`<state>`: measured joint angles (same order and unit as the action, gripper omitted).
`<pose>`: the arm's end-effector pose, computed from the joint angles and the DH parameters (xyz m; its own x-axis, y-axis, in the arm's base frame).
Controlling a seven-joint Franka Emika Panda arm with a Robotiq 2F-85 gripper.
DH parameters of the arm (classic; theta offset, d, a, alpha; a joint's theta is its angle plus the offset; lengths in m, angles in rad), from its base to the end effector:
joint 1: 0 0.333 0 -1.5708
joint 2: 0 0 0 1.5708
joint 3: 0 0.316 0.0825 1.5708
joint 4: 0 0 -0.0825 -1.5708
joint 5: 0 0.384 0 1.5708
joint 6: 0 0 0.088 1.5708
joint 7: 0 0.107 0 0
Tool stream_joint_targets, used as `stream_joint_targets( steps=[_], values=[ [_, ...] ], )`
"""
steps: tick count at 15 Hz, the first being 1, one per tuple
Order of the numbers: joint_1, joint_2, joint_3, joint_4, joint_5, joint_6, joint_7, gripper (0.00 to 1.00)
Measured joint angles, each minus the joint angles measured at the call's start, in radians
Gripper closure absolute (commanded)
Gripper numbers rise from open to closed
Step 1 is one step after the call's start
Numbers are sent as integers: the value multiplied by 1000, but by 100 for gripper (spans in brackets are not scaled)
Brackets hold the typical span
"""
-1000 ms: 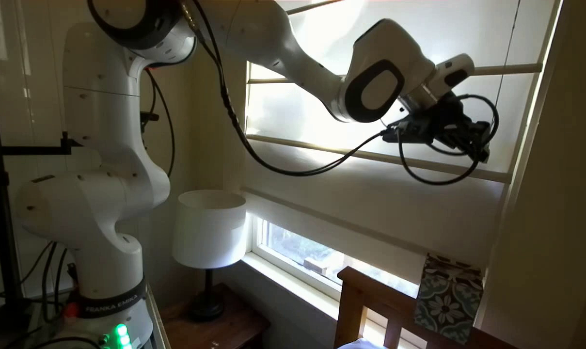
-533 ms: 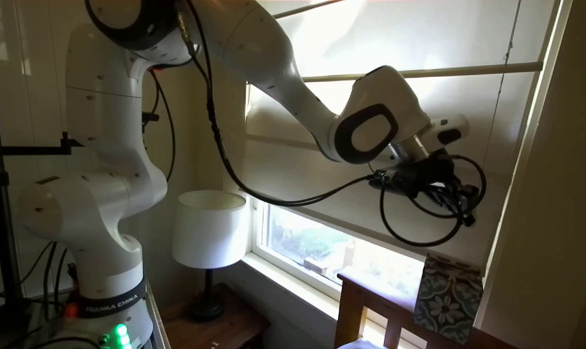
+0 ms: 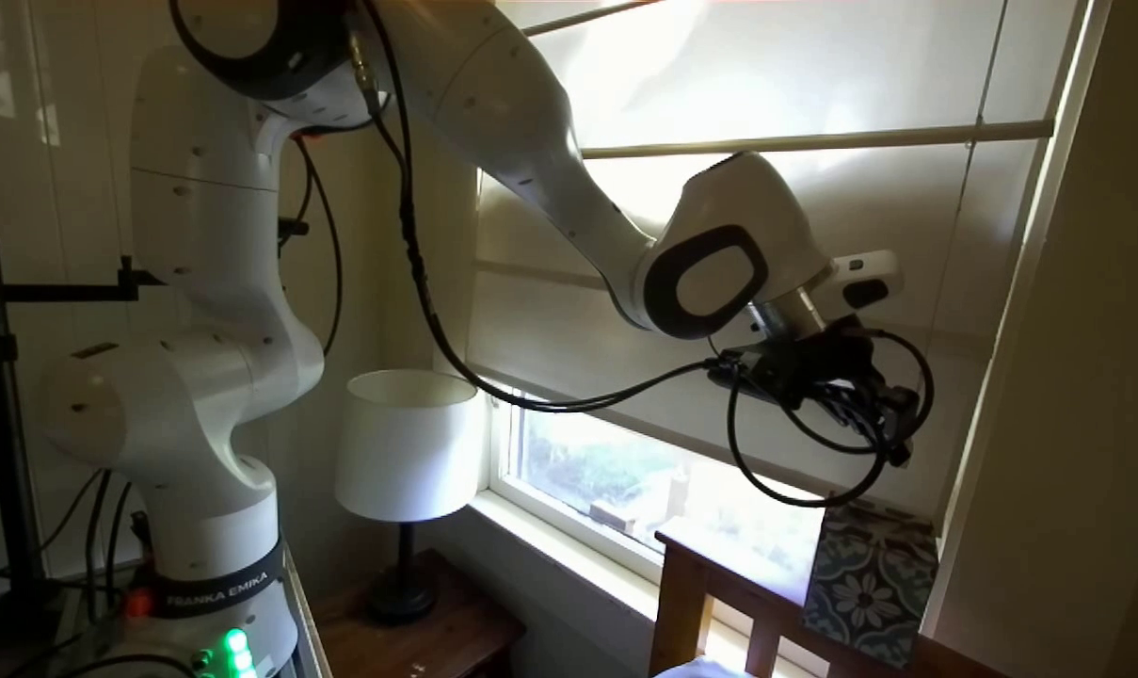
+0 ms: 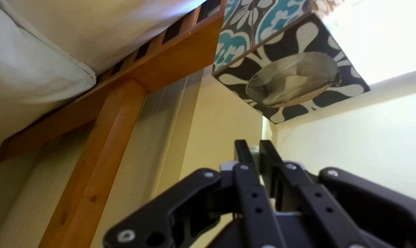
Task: Open the blinds on the window.
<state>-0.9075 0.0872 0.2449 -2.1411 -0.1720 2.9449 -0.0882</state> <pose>0.4779 -0.3625 0.4494 0.7244 -0.2610 0.6380 -0.4643 -0.8689 0.1718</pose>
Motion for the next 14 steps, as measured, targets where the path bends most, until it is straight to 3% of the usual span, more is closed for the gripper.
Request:
stream_joint_targets(
  steps=[6, 10, 14],
  values=[
    [283, 76, -304, 20, 2, -28, -1, 97],
    [373, 171, -445, 19, 5, -28, 3, 97],
    [411, 250, -545, 19, 11, -28, 8, 97]
  ],
)
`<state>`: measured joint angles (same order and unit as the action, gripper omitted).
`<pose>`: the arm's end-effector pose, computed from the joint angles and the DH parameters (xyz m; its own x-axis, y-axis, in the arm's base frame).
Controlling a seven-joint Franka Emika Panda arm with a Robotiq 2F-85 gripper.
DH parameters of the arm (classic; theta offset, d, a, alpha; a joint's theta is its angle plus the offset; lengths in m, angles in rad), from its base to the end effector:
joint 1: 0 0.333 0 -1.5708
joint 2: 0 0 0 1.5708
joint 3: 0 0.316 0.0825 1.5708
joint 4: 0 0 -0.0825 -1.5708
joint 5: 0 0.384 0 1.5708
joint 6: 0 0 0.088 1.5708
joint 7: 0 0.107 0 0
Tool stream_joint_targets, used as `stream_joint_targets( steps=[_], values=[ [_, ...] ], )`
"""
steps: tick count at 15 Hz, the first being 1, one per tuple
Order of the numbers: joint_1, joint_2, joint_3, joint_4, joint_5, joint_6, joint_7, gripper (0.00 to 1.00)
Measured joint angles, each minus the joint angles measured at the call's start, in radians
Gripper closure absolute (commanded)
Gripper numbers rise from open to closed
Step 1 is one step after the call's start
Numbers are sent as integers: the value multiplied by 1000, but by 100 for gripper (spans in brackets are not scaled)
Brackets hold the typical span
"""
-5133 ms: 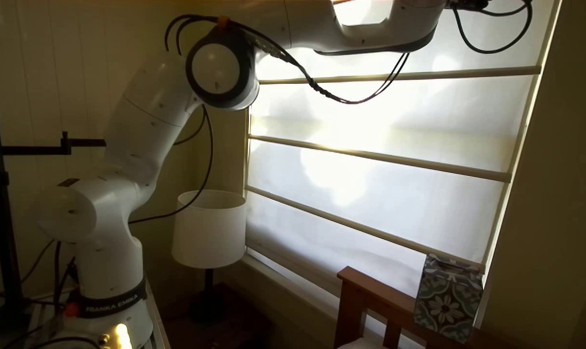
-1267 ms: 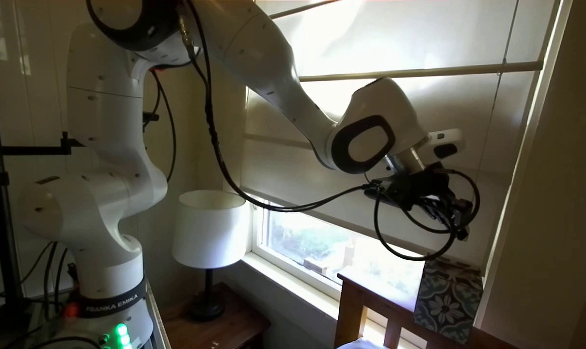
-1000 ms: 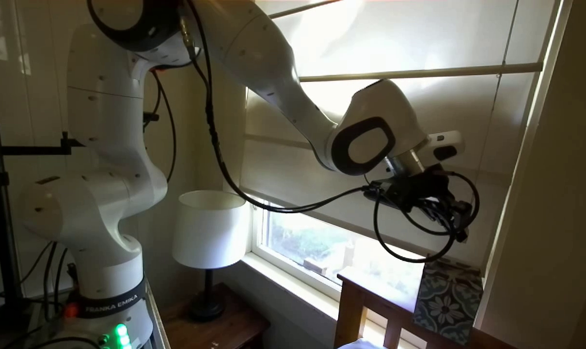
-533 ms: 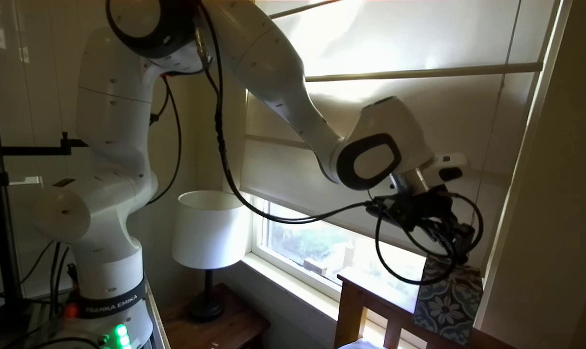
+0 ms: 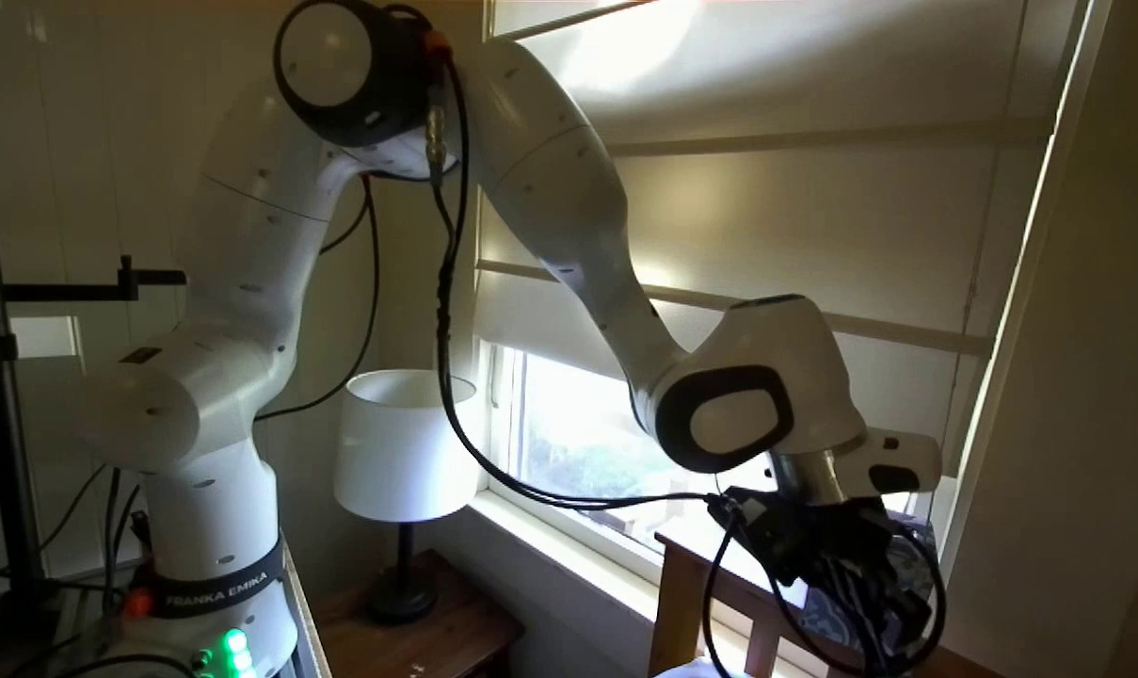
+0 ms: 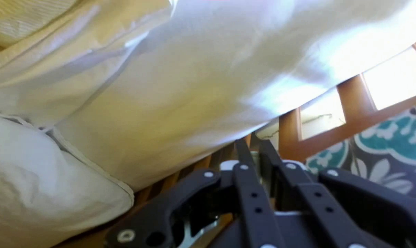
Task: Open the blinds on the window.
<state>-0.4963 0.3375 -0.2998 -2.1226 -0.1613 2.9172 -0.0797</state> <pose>0.4420 -0.4268 0.3077 0.8118 -0.4147 0.4111 -0.5332 -0.8134 0.2324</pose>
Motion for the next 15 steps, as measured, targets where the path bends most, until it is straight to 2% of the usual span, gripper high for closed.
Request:
stream_joint_targets(
  steps=[8, 9, 11, 15],
  values=[
    [37, 182, -12, 4, 8, -22, 0, 97],
    [41, 206, -13, 8, 11, -27, 2, 63],
    [42, 257, -18, 25, 22, -46, 12, 57],
    [28, 332, -39, 75, 89, -162, 44, 30]
  ],
)
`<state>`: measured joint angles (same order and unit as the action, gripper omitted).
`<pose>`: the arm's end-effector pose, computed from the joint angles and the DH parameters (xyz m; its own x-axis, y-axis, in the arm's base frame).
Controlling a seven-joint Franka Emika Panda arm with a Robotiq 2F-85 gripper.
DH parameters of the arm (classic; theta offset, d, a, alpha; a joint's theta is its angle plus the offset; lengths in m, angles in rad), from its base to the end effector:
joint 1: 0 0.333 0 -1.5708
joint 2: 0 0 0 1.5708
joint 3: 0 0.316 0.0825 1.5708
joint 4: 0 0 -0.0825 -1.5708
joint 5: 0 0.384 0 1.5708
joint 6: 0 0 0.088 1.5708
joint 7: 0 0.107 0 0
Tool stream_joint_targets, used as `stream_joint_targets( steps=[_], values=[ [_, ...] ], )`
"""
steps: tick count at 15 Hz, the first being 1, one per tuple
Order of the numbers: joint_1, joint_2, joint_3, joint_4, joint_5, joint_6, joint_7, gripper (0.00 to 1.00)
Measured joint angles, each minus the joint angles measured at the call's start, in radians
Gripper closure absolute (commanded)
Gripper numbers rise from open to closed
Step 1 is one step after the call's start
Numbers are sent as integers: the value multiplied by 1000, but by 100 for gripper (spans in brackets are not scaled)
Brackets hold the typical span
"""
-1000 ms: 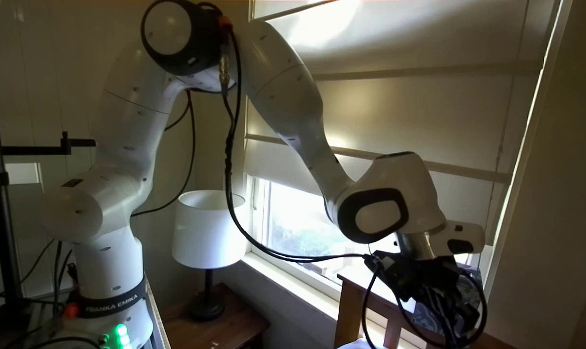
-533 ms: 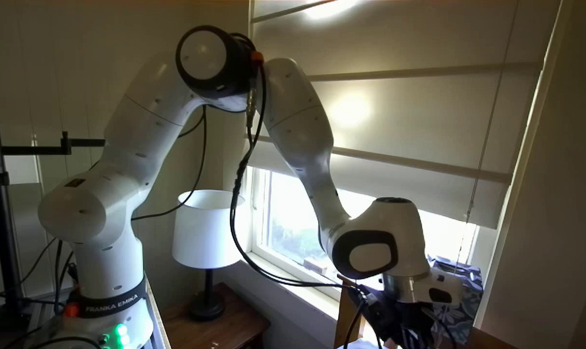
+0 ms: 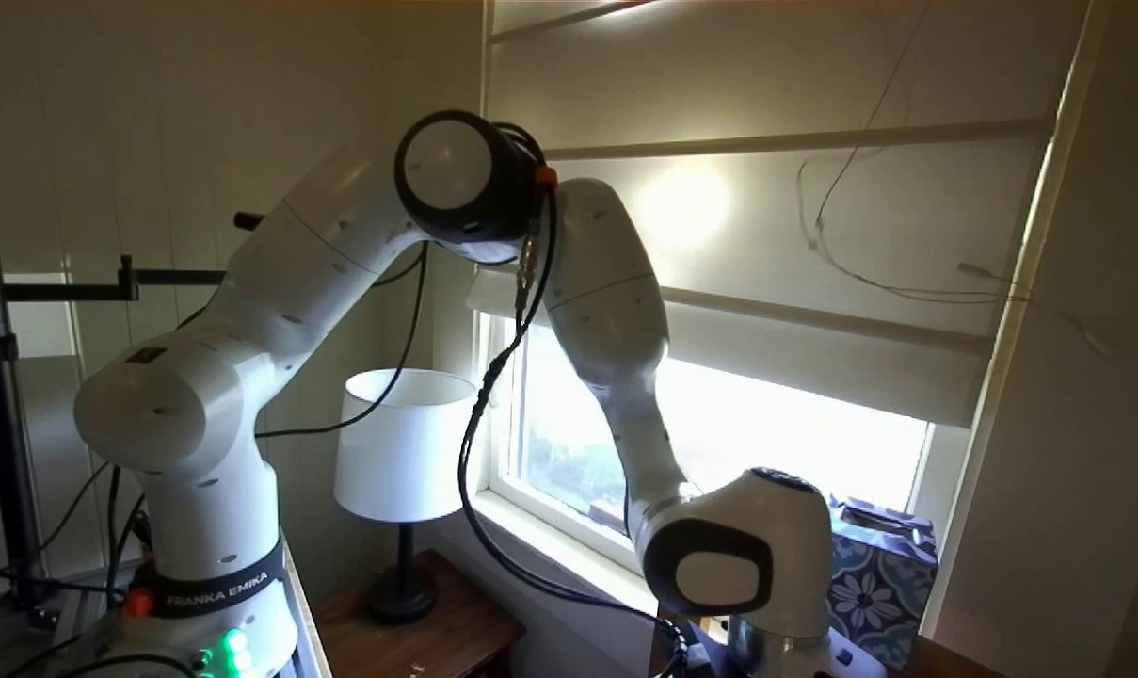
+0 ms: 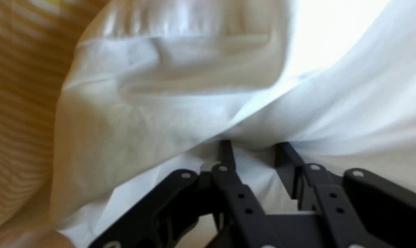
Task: Open the blinds on the window.
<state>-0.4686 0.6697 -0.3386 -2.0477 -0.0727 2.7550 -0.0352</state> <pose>0.4113 -0.4276 0.1303 0.8106 -0.5841 0.0411 -0.5757 -0.7822 0.2383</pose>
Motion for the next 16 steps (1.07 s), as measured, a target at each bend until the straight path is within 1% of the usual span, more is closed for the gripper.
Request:
stream_joint_targets(
  steps=[2, 4, 5, 7, 10, 13, 16],
  values=[
    [-5, -22, -22, 20, 39, -82, 25, 15],
    [-22, -67, -53, 19, 70, -142, 43, 2],
    [-36, -98, -65, 12, 82, -153, 44, 0],
    [-69, -181, -81, -12, 100, -146, 36, 0],
    [-114, -341, -80, -74, 114, -82, -58, 0],
    [-117, -508, -74, -146, 114, -45, -178, 0],
    [-95, -675, -68, -220, 107, -45, -295, 0]
  ],
)
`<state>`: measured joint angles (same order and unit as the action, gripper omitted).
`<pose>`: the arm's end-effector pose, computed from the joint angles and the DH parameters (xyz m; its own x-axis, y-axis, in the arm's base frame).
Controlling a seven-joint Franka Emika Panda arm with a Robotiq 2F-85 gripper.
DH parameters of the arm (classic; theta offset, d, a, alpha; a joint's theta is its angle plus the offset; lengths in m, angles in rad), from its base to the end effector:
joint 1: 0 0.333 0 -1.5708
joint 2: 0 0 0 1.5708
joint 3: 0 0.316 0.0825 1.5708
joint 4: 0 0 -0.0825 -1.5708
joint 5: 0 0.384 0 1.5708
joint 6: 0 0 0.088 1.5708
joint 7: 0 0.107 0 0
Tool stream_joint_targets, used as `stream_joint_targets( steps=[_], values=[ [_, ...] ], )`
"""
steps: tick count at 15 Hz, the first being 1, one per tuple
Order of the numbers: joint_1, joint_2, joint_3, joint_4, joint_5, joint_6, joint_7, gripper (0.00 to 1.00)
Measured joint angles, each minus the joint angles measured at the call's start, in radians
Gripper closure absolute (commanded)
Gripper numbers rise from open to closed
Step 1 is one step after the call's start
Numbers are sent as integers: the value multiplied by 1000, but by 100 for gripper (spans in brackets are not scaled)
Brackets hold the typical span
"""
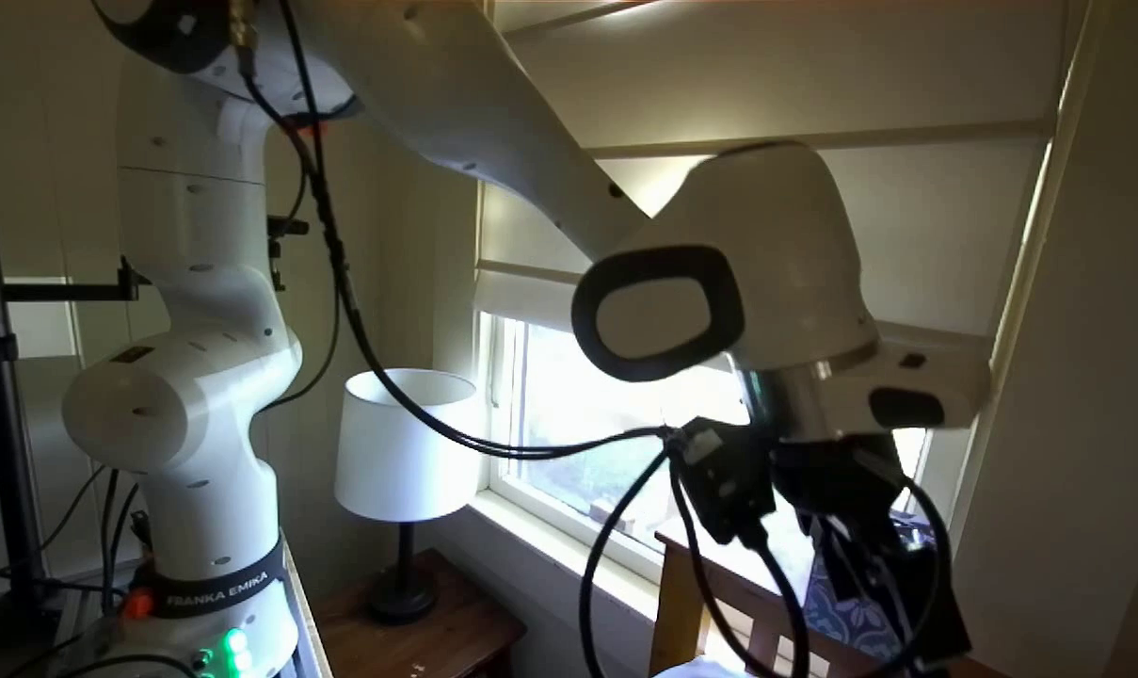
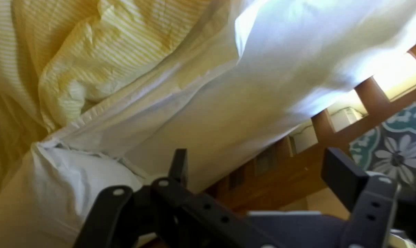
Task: Open the blinds on the window.
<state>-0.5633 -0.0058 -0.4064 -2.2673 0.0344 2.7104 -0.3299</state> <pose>0.3127 -0.4585 0.4099 0.7278 -0.5428 0.4190 -0.6350 -0.7642 0.1130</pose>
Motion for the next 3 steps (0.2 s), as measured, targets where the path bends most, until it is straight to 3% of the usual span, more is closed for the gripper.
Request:
stream_joint_targets(
  steps=[3],
  values=[
    [51, -162, -1, -75, -5, -2, -93, 0]
  ],
)
